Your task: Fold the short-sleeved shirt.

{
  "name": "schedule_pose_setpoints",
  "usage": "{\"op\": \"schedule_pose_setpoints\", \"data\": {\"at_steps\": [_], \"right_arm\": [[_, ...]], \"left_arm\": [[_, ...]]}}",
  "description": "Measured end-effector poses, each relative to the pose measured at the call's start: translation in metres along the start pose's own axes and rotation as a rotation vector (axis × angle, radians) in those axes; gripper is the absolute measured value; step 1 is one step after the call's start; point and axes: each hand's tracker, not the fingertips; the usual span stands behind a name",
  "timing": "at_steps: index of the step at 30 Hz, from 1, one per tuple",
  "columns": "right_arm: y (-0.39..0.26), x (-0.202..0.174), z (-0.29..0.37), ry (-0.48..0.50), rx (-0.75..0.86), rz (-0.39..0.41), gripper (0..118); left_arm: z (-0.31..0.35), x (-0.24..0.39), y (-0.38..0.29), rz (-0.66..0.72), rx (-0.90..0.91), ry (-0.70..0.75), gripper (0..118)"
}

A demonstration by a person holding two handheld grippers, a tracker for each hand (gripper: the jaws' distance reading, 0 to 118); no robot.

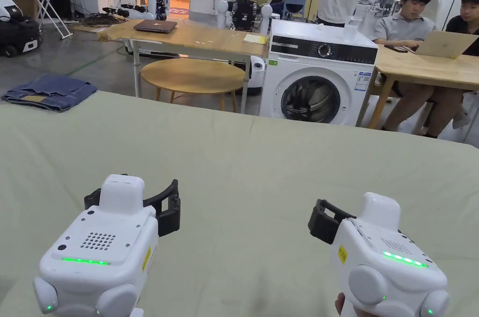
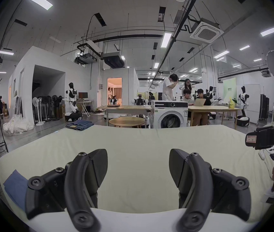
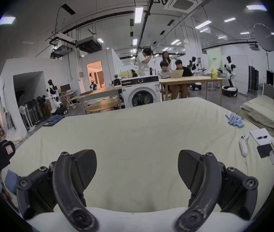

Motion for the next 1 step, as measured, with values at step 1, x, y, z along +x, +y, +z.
{"op": "schedule_pose_setpoints", "data": {"at_steps": [1], "right_arm": [[-0.0013, -0.0020, 0.0004, -0.037, 0.025, 0.036, 101]], "left_arm": [[-0.0001, -0.0001, 0.0001, -0.002, 0.001, -0.001, 77]]}}
